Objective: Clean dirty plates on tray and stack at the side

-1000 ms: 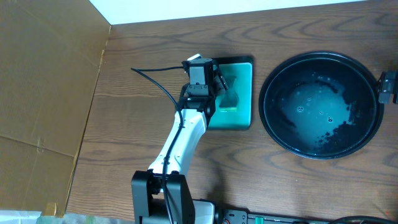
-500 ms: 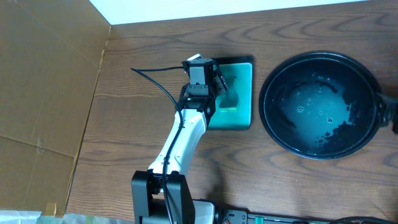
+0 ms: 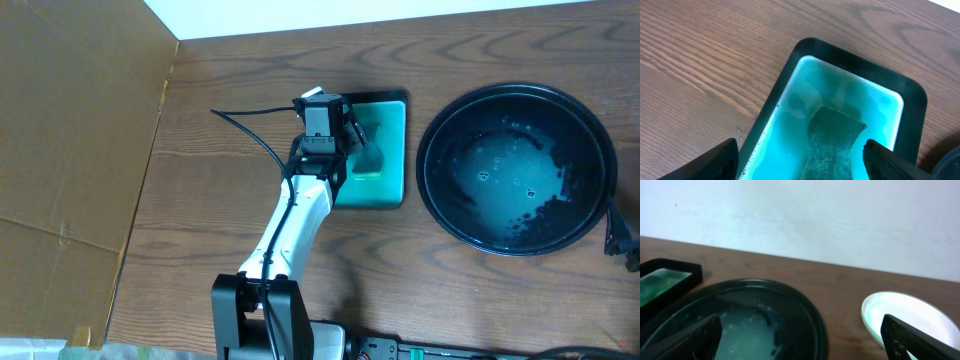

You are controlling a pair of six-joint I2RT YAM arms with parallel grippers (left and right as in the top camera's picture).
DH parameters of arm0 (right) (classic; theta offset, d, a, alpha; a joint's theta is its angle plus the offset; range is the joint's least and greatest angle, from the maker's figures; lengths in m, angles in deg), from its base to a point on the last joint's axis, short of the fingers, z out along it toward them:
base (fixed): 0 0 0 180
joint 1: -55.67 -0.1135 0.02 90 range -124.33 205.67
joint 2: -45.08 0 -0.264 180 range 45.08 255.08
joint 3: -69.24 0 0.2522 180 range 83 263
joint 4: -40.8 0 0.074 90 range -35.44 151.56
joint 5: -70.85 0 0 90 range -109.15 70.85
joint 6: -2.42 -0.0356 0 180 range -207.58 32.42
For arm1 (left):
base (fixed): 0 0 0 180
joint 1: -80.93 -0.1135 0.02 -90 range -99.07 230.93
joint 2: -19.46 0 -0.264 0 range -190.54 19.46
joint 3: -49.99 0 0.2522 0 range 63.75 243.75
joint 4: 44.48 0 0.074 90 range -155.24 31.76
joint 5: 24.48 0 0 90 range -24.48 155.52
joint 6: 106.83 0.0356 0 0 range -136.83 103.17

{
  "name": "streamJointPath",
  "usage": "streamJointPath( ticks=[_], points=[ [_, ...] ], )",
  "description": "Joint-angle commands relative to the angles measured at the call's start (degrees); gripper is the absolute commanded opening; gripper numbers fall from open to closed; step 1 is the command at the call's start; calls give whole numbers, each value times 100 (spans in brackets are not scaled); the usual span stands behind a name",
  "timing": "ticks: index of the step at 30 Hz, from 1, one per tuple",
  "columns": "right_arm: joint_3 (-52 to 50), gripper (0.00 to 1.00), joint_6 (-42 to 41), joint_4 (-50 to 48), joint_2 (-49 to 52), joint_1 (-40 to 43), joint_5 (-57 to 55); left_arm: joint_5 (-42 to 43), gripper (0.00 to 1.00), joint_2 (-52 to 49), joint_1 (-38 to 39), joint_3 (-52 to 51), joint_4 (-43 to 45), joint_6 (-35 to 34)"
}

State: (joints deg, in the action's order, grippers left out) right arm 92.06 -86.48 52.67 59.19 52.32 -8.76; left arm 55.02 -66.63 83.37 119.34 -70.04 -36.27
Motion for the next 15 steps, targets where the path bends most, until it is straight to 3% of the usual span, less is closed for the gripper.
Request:
streamJointPath(
  ticks=[1, 7, 15],
  points=[
    [-448, 99, 133, -420, -328, -33, -216, -70, 80, -2, -13, -50, 4, 33],
    [-879, 99, 131, -793, -673, -35, -538, -70, 80, -2, -11, -50, 2, 33],
    [-876, 99, 155, 195, -1375, -39, -654, -70, 80, -2, -13, -50, 4, 33]
  ],
)
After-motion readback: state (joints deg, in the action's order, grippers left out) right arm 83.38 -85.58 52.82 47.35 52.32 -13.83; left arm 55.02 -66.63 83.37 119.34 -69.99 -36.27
